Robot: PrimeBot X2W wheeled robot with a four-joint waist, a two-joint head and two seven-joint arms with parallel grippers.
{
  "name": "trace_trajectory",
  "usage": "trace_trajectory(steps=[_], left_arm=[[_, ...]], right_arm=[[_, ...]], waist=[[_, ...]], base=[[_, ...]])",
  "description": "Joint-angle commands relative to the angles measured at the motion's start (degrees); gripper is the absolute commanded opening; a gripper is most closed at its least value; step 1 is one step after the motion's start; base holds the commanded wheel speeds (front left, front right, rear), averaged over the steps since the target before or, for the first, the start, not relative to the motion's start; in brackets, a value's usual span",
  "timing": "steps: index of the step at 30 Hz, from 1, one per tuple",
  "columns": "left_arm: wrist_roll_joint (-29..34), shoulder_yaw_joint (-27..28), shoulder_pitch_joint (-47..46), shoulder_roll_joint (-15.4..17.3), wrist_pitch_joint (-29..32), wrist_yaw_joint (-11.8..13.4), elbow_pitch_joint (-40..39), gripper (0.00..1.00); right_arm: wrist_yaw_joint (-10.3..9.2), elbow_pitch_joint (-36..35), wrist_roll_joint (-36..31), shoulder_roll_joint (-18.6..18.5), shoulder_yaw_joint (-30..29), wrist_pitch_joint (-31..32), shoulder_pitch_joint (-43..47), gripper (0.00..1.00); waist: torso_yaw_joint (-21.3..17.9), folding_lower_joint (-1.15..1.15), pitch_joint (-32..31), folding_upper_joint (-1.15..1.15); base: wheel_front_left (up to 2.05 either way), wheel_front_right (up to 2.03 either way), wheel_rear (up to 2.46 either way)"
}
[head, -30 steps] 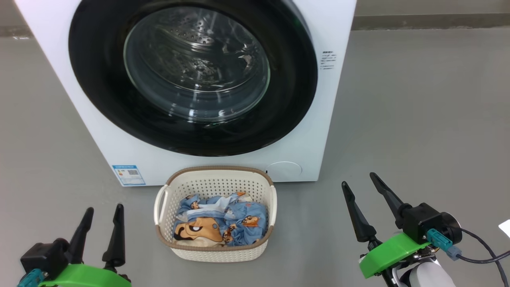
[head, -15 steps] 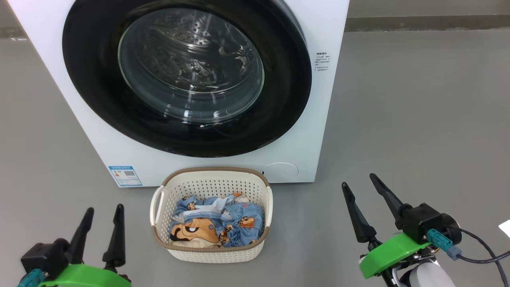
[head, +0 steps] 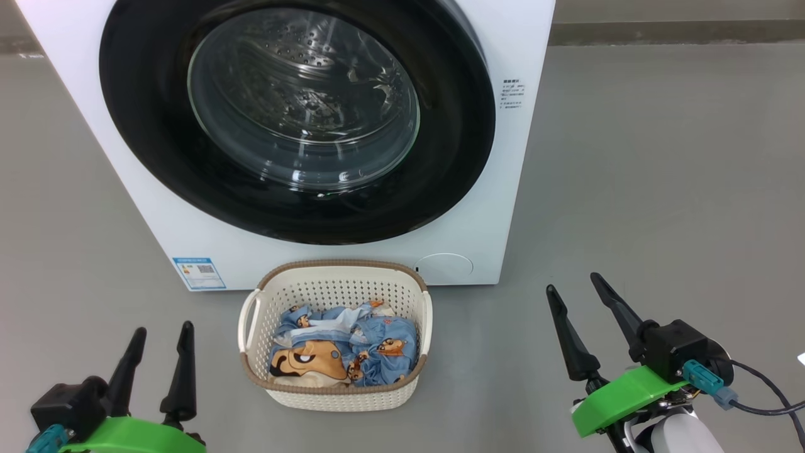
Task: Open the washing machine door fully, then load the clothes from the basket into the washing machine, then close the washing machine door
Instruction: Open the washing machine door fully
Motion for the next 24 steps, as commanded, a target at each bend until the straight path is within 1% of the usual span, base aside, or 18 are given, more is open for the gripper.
trace_trajectory(steps=[1,11,19,24], left_arm=[[0.2,2.4,-2.0,1.5,-0.6,-0.2,-1.3,1.0],[0.1,1.9,-2.3,2.8,-0.6,-0.2,-1.4,1.0],[0.2,1.8,-3.4,3.8,-0.6,-0.2,-1.8,1.0],[0.6,2.7,-4.4,4.1,-0.6,-0.1,-2.0,1.0]], right_arm=[[0.09,-1.2,0.5,0.2,1.1,-0.7,-1.4,1.0],[0.09,-0.6,3.3,0.2,-0.8,-0.7,-4.1,1.0],[0.09,0.0,3.1,0.2,-2.6,-0.7,-9.0,1.0],[0.09,1.0,4.0,0.2,-5.2,-0.7,-12.7,1.0]], waist=[[0.1,0.0,0.2,0.0],[0.8,0.0,1.6,0.0],[1.5,0.0,4.4,0.0],[2.3,0.0,6.9,0.0]], base=[[0.0,0.0,0.0],[0.0,0.0,0.0],[0.0,0.0,0.0],[0.0,0.0,0.0]])
